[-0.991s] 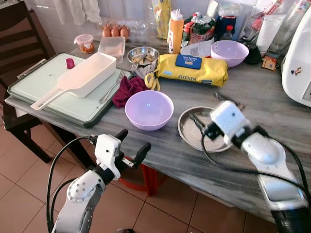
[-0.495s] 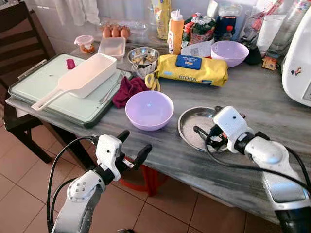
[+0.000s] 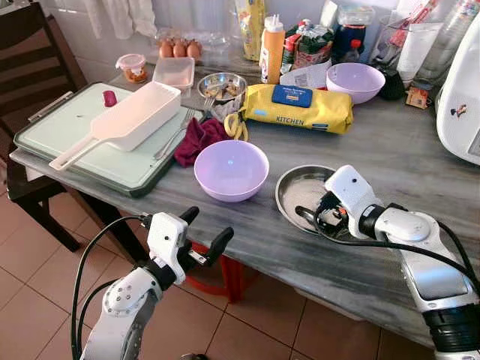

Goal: Setting the table

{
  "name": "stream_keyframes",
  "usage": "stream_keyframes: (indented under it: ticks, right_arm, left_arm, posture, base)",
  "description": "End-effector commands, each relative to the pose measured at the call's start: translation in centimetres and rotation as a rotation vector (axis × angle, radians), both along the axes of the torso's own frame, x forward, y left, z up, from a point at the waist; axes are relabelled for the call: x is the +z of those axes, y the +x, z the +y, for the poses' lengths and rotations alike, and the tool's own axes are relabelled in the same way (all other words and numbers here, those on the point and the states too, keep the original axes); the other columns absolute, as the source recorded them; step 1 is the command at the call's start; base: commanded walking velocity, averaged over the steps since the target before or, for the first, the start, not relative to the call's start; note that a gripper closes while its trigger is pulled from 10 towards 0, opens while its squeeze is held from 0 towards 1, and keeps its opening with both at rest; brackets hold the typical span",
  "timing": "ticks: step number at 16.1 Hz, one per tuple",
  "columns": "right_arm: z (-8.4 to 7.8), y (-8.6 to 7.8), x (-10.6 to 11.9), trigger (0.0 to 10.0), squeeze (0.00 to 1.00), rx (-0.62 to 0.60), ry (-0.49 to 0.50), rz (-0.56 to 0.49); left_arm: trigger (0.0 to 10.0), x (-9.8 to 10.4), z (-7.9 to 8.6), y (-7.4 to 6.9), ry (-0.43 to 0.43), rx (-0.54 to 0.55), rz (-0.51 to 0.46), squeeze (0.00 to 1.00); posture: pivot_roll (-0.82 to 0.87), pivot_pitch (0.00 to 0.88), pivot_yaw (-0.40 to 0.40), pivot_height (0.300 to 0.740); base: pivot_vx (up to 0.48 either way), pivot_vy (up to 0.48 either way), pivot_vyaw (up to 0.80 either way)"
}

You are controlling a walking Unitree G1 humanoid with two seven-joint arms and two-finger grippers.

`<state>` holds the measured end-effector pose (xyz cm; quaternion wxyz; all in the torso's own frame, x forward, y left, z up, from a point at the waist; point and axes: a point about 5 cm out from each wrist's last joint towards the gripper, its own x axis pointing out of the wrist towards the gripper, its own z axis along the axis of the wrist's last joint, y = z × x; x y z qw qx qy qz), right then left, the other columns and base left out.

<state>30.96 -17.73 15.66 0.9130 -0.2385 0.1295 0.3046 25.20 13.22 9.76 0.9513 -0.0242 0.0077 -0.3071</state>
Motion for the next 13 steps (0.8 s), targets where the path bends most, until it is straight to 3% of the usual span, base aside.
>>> stream_keyframes:
  ticks: [1, 8, 10, 13]
  right_arm:
    - [0.28, 0.13, -0.04, 10.0, 0.0, 0.016, 0.004, 0.036]
    - [0.76, -0.05, -0.26, 10.0, 0.0, 0.04, 0.037, 0.102]
    - [1.14, -0.16, -0.29, 10.0, 0.0, 0.045, 0.085, 0.134]
    - [0.93, 0.06, -0.38, 10.0, 0.0, 0.039, 0.033, 0.102]
  left_arm:
    - [10.0, 0.18, -0.03, -0.17, 0.0, -0.011, -0.003, 0.0]
    - [10.0, 0.21, -0.06, 0.01, 0.002, -0.01, -0.003, 0.0]
    - [10.0, 0.2, -0.06, -0.04, 0.004, -0.009, -0.003, 0.0]
    - [10.0, 0.13, 0.0, -0.12, 0.008, -0.007, -0.001, 0.0]
  posture:
    - [-0.04, 0.122, 0.032, 0.74]
    - [-0.04, 0.116, 0.03, 0.74]
    - [-0.03, 0.116, 0.031, 0.74]
    - [-0.03, 0.116, 0.032, 0.74]
  base:
    - [0.0, 0.0, 0.0]
    - [0.0, 0.0, 0.0]
    - [0.0, 0.0, 0.0]
    - [0.0, 0.0, 0.0]
